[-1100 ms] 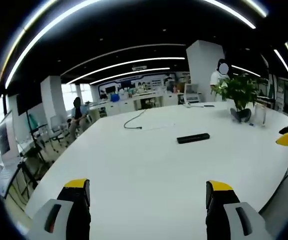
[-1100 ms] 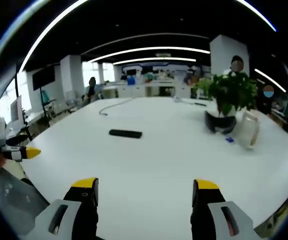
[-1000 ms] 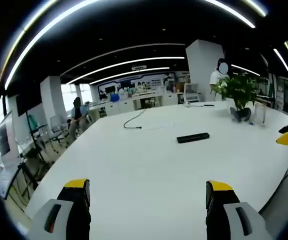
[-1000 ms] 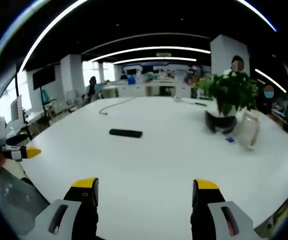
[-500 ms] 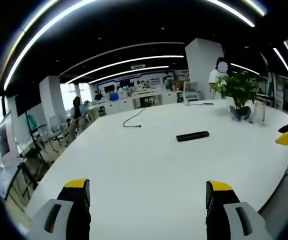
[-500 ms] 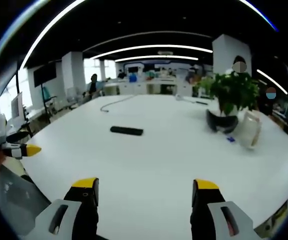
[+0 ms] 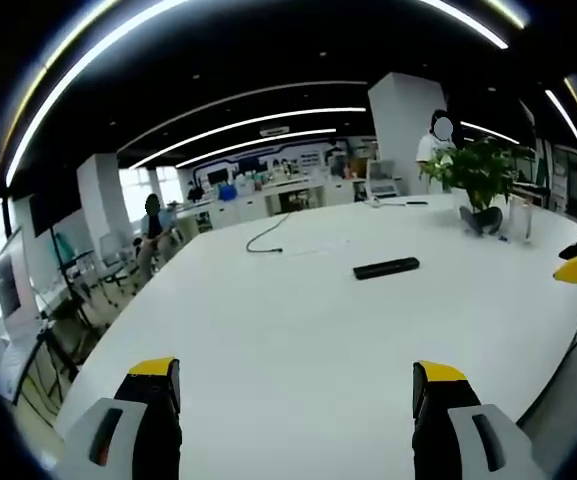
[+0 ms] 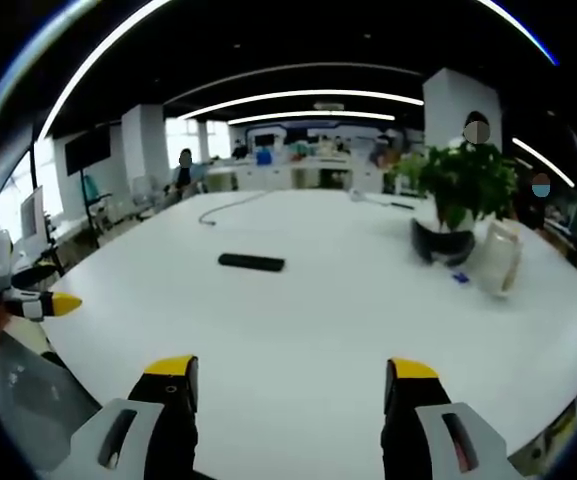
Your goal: Press the specified remote control buttons in sequence, fully releasing each button before pressing the next.
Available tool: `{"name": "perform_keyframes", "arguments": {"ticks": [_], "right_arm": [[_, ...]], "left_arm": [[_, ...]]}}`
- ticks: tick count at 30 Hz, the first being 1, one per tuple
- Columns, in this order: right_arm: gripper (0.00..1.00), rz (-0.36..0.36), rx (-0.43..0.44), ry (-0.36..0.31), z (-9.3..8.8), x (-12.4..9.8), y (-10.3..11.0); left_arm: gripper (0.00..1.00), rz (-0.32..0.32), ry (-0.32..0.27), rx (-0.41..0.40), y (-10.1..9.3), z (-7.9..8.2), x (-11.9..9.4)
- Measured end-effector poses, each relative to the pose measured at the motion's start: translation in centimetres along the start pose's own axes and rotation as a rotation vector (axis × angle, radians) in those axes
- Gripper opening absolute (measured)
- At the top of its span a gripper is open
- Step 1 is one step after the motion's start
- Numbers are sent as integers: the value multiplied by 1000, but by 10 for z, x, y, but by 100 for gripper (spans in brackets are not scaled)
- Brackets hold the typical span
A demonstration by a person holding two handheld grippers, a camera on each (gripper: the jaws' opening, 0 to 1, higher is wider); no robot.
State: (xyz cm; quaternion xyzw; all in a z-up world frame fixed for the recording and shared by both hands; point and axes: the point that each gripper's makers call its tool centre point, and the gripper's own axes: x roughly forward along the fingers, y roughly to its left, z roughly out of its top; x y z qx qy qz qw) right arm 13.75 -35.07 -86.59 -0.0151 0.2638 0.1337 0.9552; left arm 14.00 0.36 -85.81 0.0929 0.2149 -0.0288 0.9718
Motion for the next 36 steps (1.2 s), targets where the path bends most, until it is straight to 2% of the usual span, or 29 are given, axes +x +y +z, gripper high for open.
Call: {"name": "perform_keyframes", "arguments": {"ticks": [19,36], "right_arm": [[74,-3,15,-17,3,-1,-2],[73,5,15,-14,3,-1,0]], "left_arm": [[100,6,4,-2,2,0,1],[100,-42,23,30,-7,4,7]]}}
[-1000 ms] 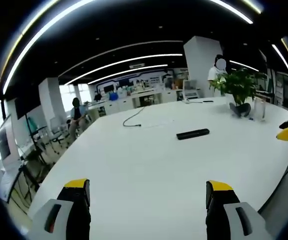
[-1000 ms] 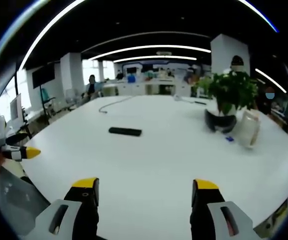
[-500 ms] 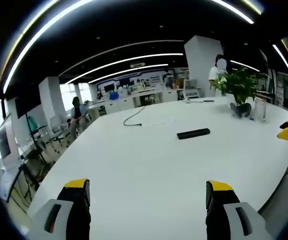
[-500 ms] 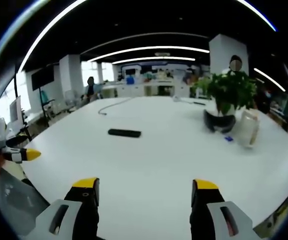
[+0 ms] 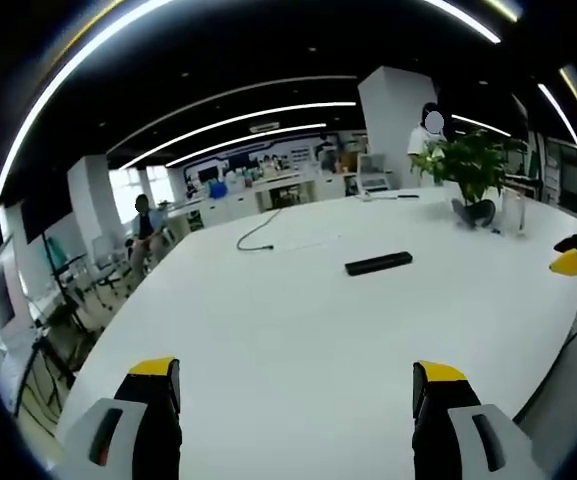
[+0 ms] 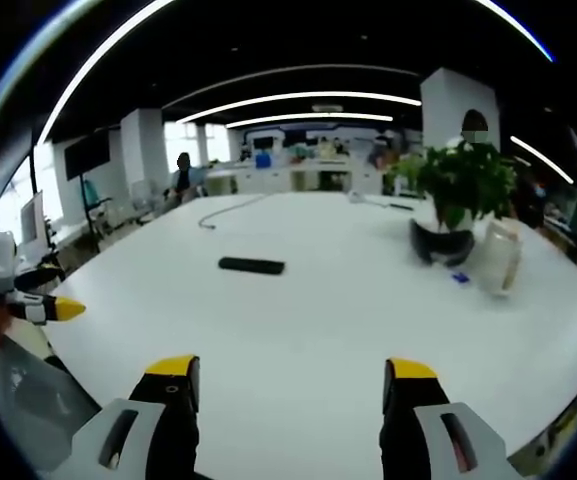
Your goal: Press the specified remote control buttons in sequence, fully releasing each button before pressing the next.
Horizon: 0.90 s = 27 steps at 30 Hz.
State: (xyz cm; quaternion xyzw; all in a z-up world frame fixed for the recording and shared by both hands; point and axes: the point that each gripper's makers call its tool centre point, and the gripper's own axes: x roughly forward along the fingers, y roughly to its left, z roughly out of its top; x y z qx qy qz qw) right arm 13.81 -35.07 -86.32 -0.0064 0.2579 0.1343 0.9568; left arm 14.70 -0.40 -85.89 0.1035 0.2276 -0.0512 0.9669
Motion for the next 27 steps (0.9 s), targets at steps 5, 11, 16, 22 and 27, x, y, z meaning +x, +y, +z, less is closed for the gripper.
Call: {"name": "perform_keyframes", "arguments": {"ticks": [5,11,16,22,27], "right_arm": [[73,-6,6,1,0,0,-2],[73,-8,8,7,-1,0,-2],[72,-8,11,13,-2,1,-2],[72,-12,13,19,-3,1,-3],[71,-11,13,29,-5,2,-3]], "left_arm": [[99,-31,0,13,-7,8,8],[92,-87,-9,10,-15,27,24],[91,-116,-15,55,-18,41,38],[88,-159,-20,146,-20,58,58],[88,-186,-26,184,-20,72,76]]}}
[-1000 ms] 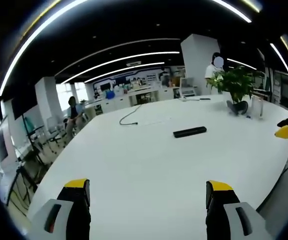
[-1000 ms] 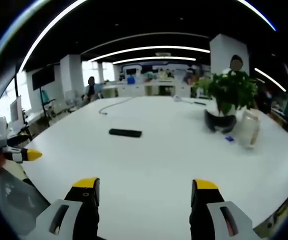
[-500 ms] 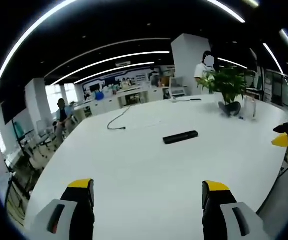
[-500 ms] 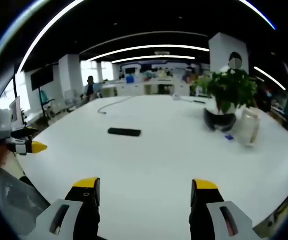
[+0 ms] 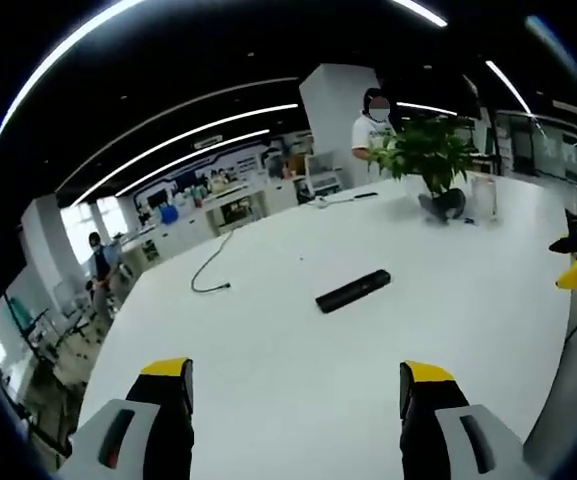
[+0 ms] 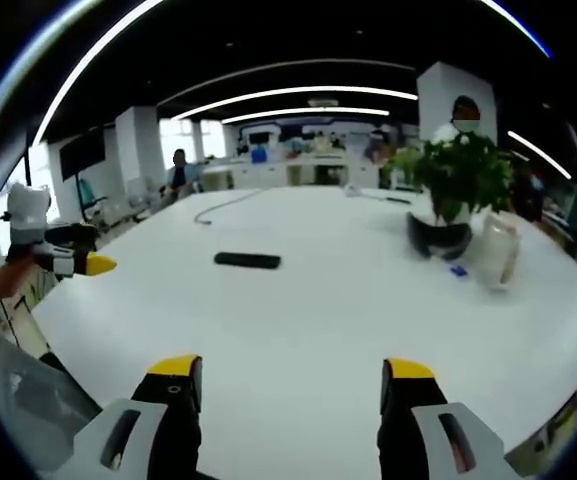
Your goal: Press the specified remote control buttons in sequence, fully releasing each button before pressing the next.
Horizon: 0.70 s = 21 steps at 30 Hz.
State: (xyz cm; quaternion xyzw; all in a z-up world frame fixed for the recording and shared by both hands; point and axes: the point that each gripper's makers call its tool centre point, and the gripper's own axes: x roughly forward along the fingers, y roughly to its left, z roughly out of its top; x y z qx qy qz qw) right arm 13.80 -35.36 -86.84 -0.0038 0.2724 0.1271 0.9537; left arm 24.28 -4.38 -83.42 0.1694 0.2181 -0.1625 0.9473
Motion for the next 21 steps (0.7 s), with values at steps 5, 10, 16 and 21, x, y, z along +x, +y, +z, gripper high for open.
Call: {"name": "perform_keyframes", "arguments": {"ticks": [5,10,16,21], "right_arm": [[71,1,-5,9,-1,1,1],[71,0,-4,18,-3,1,0],[70,-5,2,22,-4,1,-1],[70,-6,-1,24,-4,1,-1]], "left_arm": [[85,-50,4,-13,1,14,19],[81,-104,-15,-59,2,35,36],[79,-163,8,54,1,49,58],[75,-247,48,115,-6,57,75]]}}
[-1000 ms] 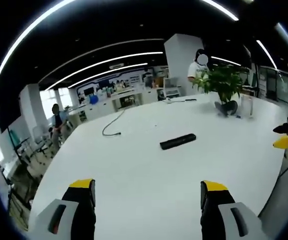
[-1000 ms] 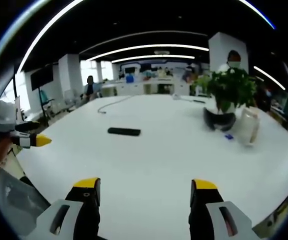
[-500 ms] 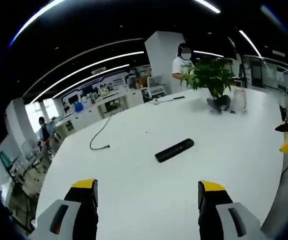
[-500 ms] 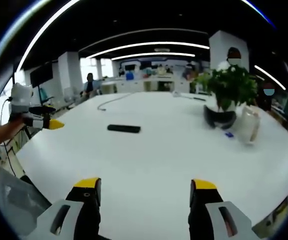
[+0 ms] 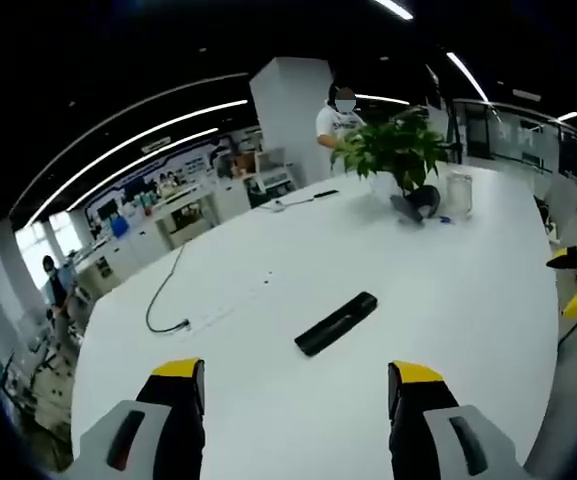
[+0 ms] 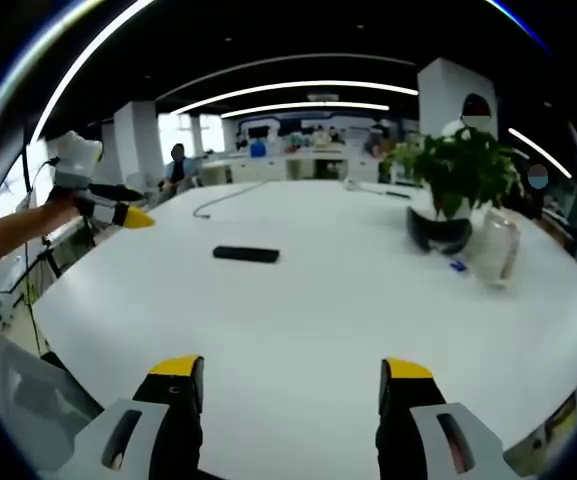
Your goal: Press the specified remote control buttons in sequence, fully releasing each button before pressing the next.
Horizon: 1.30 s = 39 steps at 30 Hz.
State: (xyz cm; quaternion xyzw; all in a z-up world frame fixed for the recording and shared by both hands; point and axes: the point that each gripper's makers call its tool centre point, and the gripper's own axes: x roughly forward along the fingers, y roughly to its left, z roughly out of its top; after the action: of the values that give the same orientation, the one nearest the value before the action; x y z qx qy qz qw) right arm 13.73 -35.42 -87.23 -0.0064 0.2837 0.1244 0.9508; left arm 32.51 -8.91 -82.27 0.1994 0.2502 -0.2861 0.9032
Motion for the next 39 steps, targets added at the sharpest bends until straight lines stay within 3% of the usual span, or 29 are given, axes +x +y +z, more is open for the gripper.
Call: {"name": "perform_keyframes", "arguments": {"ticks": [4,10,15,23,30,36,39], "right_arm": [[70,-1,-2,3,-1,0,0],[70,1,1,-10,2,-1,0],[69,-20,19,-11,2,-1,-5],[69,-21,14,8,-1,1,-5],[69,-26,10,22,-4,2,-5],[69,-24,0,40,-7,3,-4],[69,-23,-2,50,-9,4,-4]], "left_arm": [[71,-24,10,44,-2,13,12],[67,-134,59,95,-12,25,36],[60,-172,91,126,-7,30,55],[51,-279,168,203,-12,22,91],[51,-391,217,267,-23,8,112],[55,-485,261,265,-34,-3,129],[56,-501,287,332,-36,-13,141]]}}
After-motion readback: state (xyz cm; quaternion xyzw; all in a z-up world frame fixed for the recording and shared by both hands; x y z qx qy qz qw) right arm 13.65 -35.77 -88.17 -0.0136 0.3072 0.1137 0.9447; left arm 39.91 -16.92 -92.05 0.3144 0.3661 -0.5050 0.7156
